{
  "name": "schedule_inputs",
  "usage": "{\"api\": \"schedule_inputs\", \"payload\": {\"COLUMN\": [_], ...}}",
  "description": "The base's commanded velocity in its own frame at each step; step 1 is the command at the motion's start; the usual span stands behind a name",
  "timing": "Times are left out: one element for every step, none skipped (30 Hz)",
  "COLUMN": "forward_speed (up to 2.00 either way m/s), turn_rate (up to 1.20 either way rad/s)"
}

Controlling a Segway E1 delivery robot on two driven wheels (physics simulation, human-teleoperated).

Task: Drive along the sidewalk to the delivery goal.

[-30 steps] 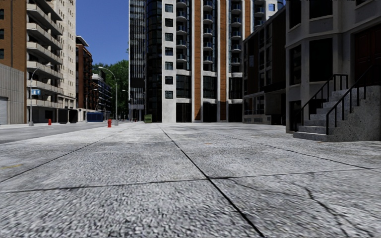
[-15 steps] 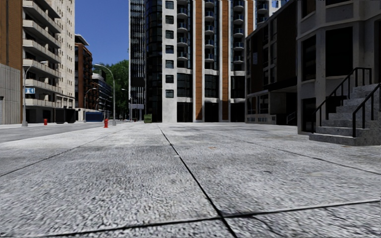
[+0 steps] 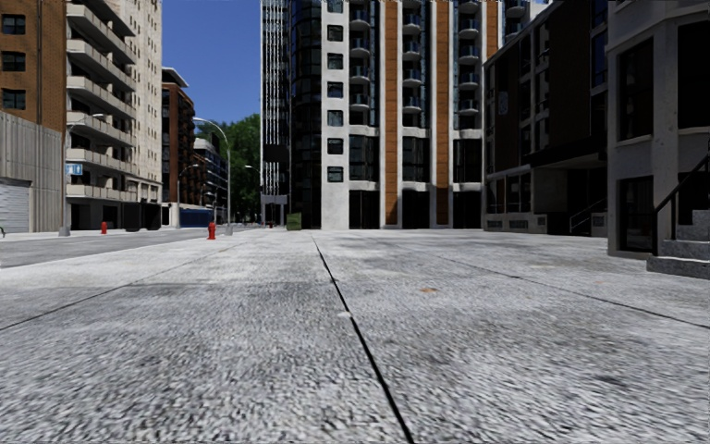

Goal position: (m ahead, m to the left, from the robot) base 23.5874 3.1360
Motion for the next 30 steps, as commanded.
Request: {"api": "schedule_inputs", "payload": {"forward_speed": [1.98, 1.98, 1.98, 1.98, 1.98, 1.98, 1.98, 1.98, 1.98, 1.99, 1.99, 2.00, 2.00, 2.00, 2.00, 2.00, 2.00, 2.00, 2.00, 2.00, 2.00, 2.00, 2.00, 2.00, 2.00, 2.00, 2.00, 2.00, 2.00, 2.00], "turn_rate": [0.34, 0.37, 0.38, 0.38, 0.39, 0.39, 0.39, 0.39, 0.39, 0.39, 0.39, 0.00, 0.00, 0.00, 0.00, 0.00, 0.00, 0.00, 0.00, 0.00, 0.00, 0.00, 0.00, 0.01, 0.01, 0.01, 0.01, 0.00, 0.00, 0.00]}}
